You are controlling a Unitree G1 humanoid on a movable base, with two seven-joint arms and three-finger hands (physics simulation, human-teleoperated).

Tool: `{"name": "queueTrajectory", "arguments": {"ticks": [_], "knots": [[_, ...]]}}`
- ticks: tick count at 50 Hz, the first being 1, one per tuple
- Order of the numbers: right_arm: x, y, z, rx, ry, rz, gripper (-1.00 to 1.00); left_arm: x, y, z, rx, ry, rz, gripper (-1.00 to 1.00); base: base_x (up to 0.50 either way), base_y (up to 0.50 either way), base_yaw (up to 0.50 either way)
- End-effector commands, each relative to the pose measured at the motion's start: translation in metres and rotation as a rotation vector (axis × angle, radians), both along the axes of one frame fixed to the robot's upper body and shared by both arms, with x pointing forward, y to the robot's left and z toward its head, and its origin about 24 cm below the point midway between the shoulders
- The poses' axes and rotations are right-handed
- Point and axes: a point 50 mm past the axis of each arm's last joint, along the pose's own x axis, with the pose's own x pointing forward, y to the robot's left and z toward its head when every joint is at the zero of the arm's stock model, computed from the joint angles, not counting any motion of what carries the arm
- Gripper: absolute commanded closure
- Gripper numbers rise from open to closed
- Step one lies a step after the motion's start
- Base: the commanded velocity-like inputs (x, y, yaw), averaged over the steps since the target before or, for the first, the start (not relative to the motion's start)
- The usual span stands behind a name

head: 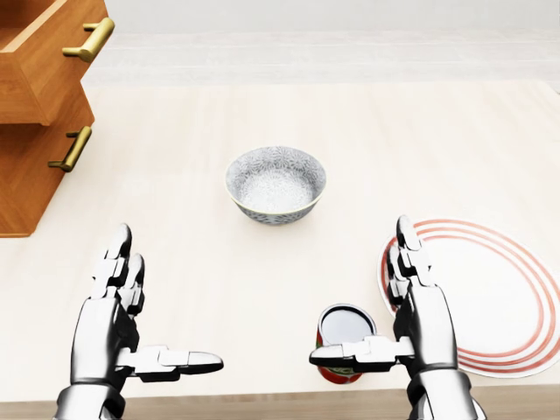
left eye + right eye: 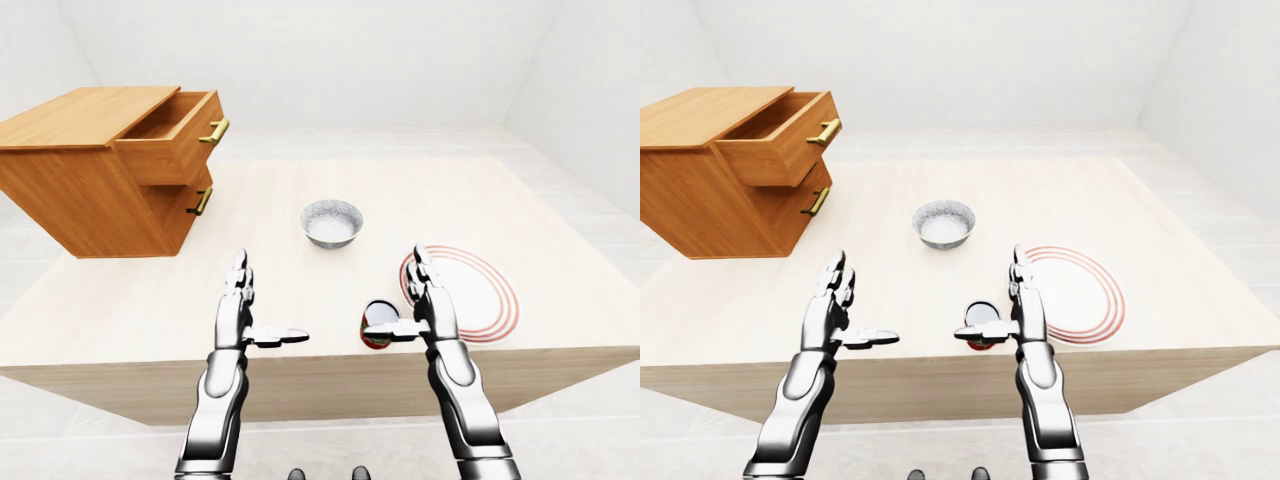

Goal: Put the bowl on the plate.

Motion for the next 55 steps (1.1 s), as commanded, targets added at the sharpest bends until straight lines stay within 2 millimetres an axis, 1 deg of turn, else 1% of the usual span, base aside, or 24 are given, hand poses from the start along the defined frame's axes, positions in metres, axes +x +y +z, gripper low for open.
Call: {"name": "queueTrajectory", "arguments": {"ticks": [1, 2, 3, 4, 8, 11, 13, 18, 24, 29, 32, 42, 46, 55], "knots": [[-0.008, -0.004, 0.008, -0.033, 0.002, -0.009, -1.00, -0.007, 0.005, 0.005, 0.027, 0.025, -0.021, -1.00, 0.00, 0.00, 0.00], [-0.008, -0.004, 0.008, -0.033, 0.002, -0.009, -1.00, -0.007, 0.005, 0.005, 0.027, 0.025, -0.021, -1.00, 0.00, 0.00, 0.00], [-0.009, -0.004, 0.010, -0.036, -0.004, -0.007, -1.00, -0.011, 0.005, 0.016, 0.032, -0.008, -0.023, -1.00, 0.00, 0.00, 0.00], [-0.011, -0.004, 0.015, -0.036, -0.024, -0.001, -1.00, -0.014, 0.006, 0.013, 0.038, 0.002, -0.013, -1.00, 0.00, 0.00, 0.00], [-0.017, -0.001, 0.030, -0.031, -0.087, 0.038, -1.00, -0.023, 0.007, 0.023, 0.048, -0.040, -0.009, -1.00, 0.00, 0.00, 0.00], [-0.024, 0.003, 0.035, -0.042, -0.106, 0.057, -1.00, -0.033, 0.008, 0.031, 0.053, -0.070, -0.012, -1.00, 0.00, -0.07, 0.00], [-0.024, 0.003, 0.035, -0.045, -0.108, 0.060, -1.00, -0.036, 0.008, 0.033, 0.055, -0.079, -0.013, -1.00, 0.00, -0.31, 0.00], [-0.027, 0.003, 0.039, -0.048, -0.126, 0.072, -1.00, -0.038, 0.011, 0.038, 0.054, -0.101, -0.012, -1.00, 0.00, -0.50, 0.00], [-0.028, 0.002, 0.040, -0.050, -0.129, 0.071, -1.00, -0.035, 0.013, 0.037, 0.047, -0.100, -0.005, -1.00, 0.00, -0.50, 0.00], [-0.028, 0.001, 0.036, -0.053, -0.112, 0.071, -1.00, -0.033, 0.013, 0.034, 0.042, -0.084, -0.016, -1.00, 0.07, -0.44, 0.00], [-0.027, 0.001, 0.032, -0.060, -0.093, 0.066, -1.00, -0.032, 0.017, 0.028, 0.032, -0.060, -0.012, -1.00, 0.00, 0.00, 0.00], [-0.028, 0.004, 0.030, -0.073, -0.086, 0.083, -1.00, -0.031, 0.023, 0.028, 0.027, -0.061, 0.004, -1.00, 0.00, 0.00, 0.00], [-0.028, 0.005, 0.028, -0.076, -0.079, 0.085, -1.00, -0.031, 0.024, 0.026, 0.028, -0.051, 0.008, -1.00, 0.36, 0.00, 0.00], [-0.029, 0.003, 0.029, -0.072, -0.084, 0.074, -1.00, -0.031, 0.026, 0.026, 0.026, -0.051, 0.014, -1.00, 0.50, -0.02, 0.00]]}}
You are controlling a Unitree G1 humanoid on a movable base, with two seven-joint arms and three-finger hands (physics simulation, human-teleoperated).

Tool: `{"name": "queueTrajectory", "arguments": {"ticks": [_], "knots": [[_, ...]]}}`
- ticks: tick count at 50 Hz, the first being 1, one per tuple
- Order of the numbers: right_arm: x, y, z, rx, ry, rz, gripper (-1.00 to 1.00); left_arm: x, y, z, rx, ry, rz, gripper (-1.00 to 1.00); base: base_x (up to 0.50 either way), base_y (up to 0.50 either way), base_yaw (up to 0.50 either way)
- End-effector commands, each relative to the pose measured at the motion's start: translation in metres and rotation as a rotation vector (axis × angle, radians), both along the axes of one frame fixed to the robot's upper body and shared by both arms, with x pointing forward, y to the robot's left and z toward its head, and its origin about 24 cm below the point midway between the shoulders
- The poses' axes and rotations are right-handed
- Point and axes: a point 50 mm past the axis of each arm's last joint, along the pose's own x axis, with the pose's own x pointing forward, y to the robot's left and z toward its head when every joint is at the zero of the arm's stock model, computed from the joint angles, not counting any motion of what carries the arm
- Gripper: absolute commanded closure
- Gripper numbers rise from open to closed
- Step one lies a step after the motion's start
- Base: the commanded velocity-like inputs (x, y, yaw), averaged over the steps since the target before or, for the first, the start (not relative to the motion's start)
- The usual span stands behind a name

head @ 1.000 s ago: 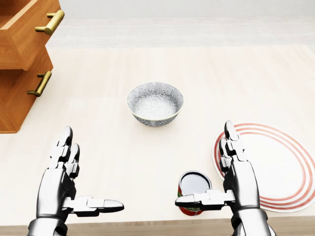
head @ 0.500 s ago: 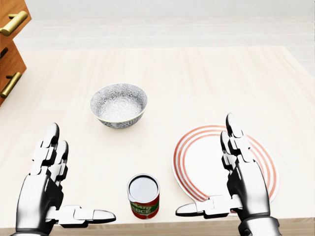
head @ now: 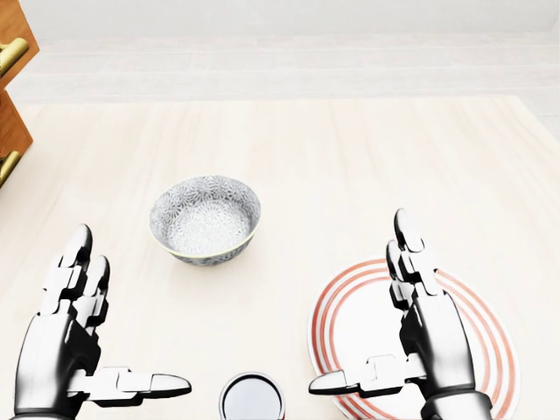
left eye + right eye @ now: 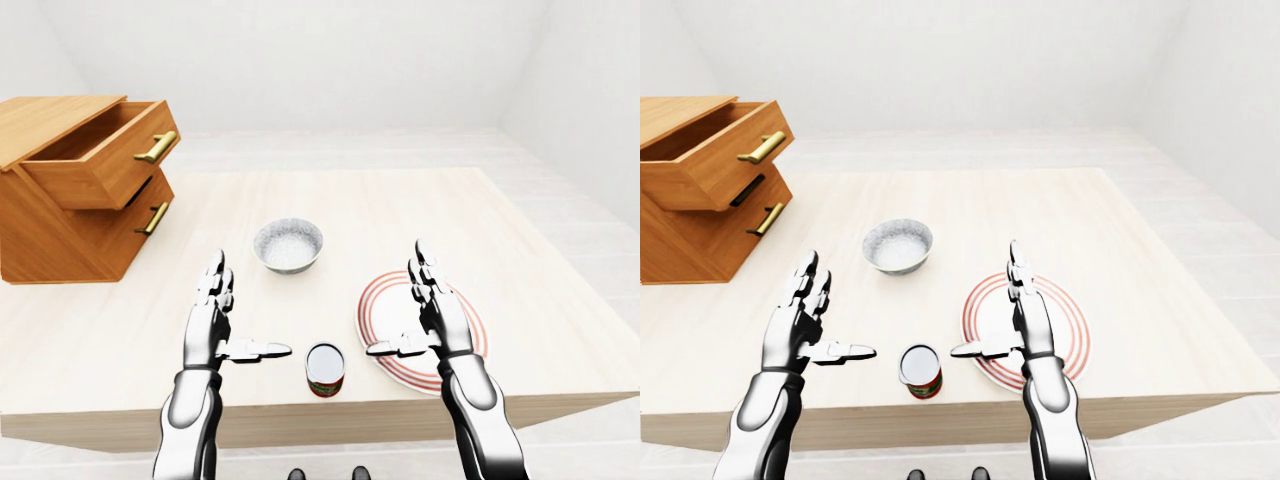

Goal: Put the bowl on the plate.

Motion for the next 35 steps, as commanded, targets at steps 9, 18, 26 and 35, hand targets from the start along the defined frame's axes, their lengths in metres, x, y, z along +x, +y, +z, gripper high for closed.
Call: {"name": "queueTrajectory", "arguments": {"ticks": [9, 18, 26, 35], "knots": [[0.0002, -0.0017, -0.0013, 0.006, 0.008, -0.008, -1.00, -0.0008, 0.0019, -0.0052, 0.009, 0.023, 0.011, -1.00, 0.06, 0.00, 0.00], [-0.0006, -0.0016, -0.0005, 0.009, 0.005, 0.004, -1.00, -0.0006, 0.0009, -0.0065, 0.022, 0.030, 0.010, -1.00, 0.00, -0.02, 0.00], [-0.0013, -0.0017, -0.0012, 0.007, 0.006, 0.005, -1.00, 0.0000, 0.0011, -0.0076, 0.028, 0.035, 0.014, -1.00, 0.00, -0.44, 0.00], [-0.0021, -0.0019, 0.0002, 0.003, 0.003, 0.003, -1.00, 0.0006, 0.0033, -0.0037, 0.030, 0.019, 0.021, -1.00, 0.00, -0.01, 0.00]]}}
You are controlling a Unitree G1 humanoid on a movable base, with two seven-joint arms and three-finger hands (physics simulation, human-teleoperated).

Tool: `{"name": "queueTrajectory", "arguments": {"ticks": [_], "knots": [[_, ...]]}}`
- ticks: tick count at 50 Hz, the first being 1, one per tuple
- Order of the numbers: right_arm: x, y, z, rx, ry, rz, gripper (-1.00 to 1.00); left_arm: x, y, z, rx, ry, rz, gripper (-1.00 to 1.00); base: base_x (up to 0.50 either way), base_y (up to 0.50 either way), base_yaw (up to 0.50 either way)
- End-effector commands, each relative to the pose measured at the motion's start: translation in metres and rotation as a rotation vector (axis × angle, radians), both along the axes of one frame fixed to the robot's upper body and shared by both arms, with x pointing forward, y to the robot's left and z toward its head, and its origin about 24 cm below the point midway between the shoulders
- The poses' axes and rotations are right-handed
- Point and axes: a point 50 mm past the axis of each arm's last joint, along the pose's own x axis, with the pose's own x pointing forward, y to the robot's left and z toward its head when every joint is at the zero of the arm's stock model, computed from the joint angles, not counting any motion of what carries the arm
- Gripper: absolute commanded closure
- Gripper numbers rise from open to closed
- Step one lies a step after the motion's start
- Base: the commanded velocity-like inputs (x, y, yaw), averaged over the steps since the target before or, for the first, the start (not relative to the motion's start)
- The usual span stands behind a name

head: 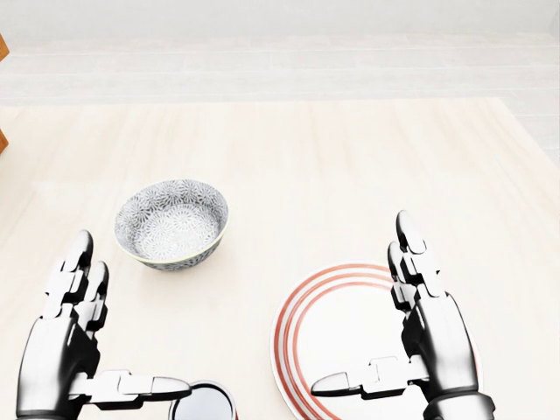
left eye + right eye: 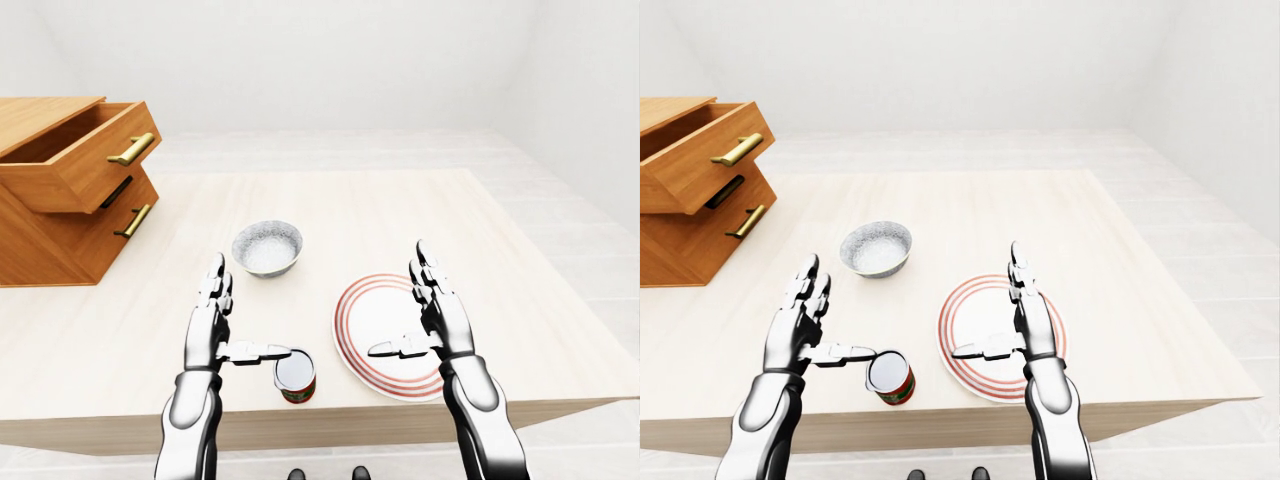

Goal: Put the bowl on the plate.

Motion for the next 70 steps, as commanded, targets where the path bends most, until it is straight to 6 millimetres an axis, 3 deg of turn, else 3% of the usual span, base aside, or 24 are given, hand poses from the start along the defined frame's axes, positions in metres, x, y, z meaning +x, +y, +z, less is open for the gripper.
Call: {"name": "queueTrajectory", "arguments": {"ticks": [1, 70], "knots": [[-0.001, 0.000, 0.001, 0.000, -0.002, 0.004, -1.00, 0.002, 0.002, 0.002, 0.006, -0.008, 0.009, -1.00, 0.00, 0.00, 0.00], [-0.002, -0.003, -0.004, -0.004, -0.010, -0.006, -1.00, 0.025, 0.015, -0.003, 0.068, 0.015, 0.092, -1.00, 0.04, 0.00, 0.00]]}}
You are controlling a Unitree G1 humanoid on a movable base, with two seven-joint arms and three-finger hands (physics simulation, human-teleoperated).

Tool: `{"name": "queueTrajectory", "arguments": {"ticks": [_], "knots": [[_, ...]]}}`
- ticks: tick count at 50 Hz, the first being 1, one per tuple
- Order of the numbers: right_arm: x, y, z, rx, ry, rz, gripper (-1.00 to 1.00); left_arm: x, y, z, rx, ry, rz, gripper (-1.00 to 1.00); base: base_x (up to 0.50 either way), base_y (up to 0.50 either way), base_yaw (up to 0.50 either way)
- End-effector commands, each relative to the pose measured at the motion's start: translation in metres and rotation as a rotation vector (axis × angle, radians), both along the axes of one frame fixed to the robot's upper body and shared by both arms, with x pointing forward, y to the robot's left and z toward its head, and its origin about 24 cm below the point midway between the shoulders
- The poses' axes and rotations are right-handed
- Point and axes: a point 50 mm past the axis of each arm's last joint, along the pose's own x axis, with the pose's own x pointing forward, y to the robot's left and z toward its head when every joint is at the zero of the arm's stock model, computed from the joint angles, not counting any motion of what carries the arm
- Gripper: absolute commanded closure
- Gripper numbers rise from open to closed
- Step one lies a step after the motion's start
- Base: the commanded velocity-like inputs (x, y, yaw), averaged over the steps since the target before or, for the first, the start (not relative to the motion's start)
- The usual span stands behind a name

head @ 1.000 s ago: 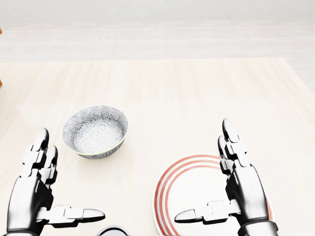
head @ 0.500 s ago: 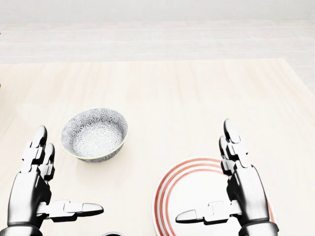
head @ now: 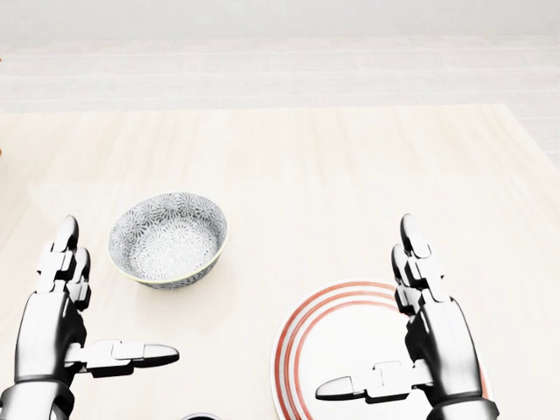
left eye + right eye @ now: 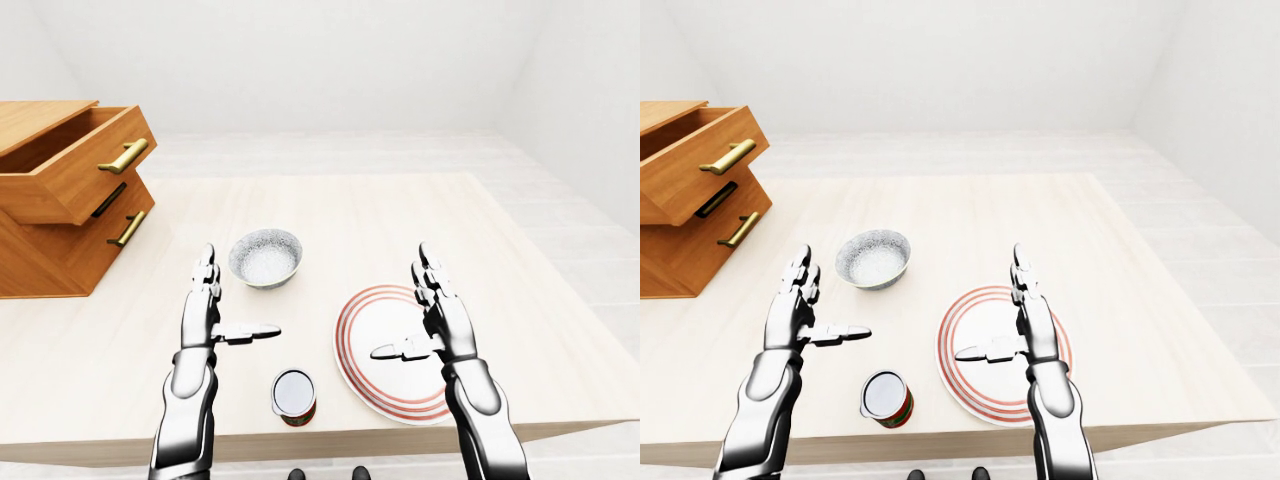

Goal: Put the bowl on the plate.

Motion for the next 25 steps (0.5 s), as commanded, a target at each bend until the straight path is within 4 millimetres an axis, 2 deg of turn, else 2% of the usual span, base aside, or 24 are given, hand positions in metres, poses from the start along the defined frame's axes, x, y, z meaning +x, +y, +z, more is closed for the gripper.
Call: {"name": "queueTrajectory", "arguments": {"ticks": [1, 5, 6, 10, 15, 25], "knots": [[0.001, 0.001, 0.000, -0.005, 0.000, -0.004, -1.00, 0.004, -0.001, 0.001, 0.025, -0.006, 0.024, -1.00, 0.00, 0.00, 0.00], [0.000, -0.003, 0.003, -0.003, -0.009, -0.016, -1.00, 0.034, -0.003, 0.002, 0.162, 0.013, 0.066, -1.00, 0.00, 0.00, 0.00], [0.000, -0.003, 0.003, -0.003, -0.009, -0.016, -1.00, 0.035, -0.002, 0.001, 0.161, 0.018, 0.067, -1.00, 0.00, 0.00, 0.00], [0.001, -0.006, 0.006, 0.006, -0.013, -0.023, -1.00, 0.055, -0.002, 0.017, 0.233, -0.026, 0.089, -1.00, 0.00, 0.00, 0.00], [0.000, -0.007, 0.008, 0.004, -0.017, -0.025, -1.00, 0.066, -0.009, 0.034, 0.329, -0.081, 0.086, -1.00, 0.00, 0.00, 0.00], [0.000, -0.009, 0.008, 0.003, -0.016, -0.030, -1.00, 0.088, -0.021, 0.026, 0.520, -0.036, 0.104, -1.00, 0.00, 0.00, 0.00]]}}
